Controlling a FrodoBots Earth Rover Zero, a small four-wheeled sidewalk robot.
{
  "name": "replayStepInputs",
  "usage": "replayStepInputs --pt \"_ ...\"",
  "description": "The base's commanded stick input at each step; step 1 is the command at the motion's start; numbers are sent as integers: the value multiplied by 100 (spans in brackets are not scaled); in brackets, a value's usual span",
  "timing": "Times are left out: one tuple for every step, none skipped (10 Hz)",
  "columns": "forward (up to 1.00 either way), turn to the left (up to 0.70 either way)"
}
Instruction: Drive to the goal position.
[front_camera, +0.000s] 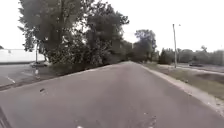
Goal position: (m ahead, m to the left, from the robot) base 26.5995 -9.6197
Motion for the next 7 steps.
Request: replayStepInputs --pt "100 -7" --pt "100 -7" --pt "100 -7" --pt "100 -7" --pt "100 -7" --pt "100 -8" --pt "100 -10"
